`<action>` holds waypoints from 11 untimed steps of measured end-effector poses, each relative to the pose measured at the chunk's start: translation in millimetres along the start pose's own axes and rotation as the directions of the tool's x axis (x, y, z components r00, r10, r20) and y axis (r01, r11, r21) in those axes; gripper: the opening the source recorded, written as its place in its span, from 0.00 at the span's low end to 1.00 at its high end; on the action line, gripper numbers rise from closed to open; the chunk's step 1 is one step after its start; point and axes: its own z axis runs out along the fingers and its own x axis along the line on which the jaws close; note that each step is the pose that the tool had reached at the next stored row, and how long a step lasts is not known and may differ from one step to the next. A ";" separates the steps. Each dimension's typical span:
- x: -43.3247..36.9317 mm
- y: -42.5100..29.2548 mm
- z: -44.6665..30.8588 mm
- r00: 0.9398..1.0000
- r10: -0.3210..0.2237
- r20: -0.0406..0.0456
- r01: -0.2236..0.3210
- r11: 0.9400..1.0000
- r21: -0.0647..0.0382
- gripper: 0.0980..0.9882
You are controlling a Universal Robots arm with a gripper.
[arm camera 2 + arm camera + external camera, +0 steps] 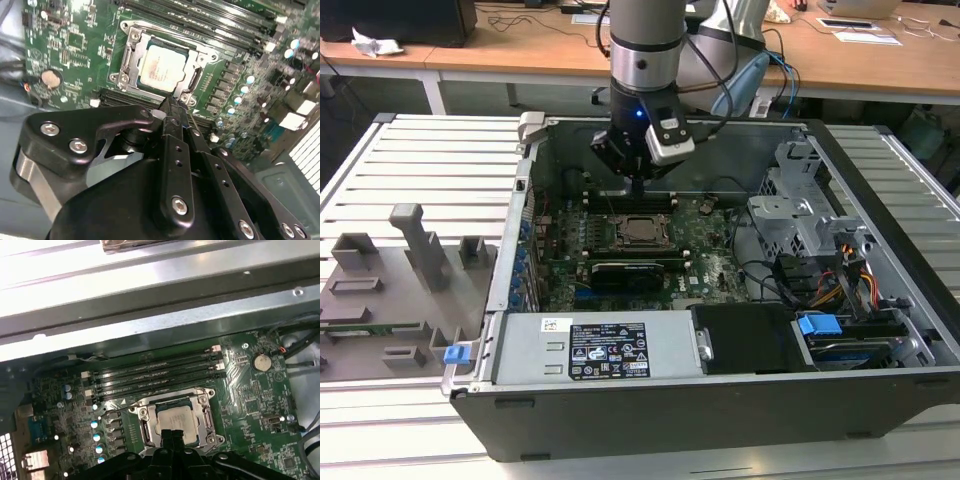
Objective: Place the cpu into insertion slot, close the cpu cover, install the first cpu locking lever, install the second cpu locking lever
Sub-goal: 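Install the first cpu locking lever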
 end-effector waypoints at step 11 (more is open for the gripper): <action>12.8 -2.4 0.9 0.991 -0.132 -0.007 0.132 0.991 -0.004 0.01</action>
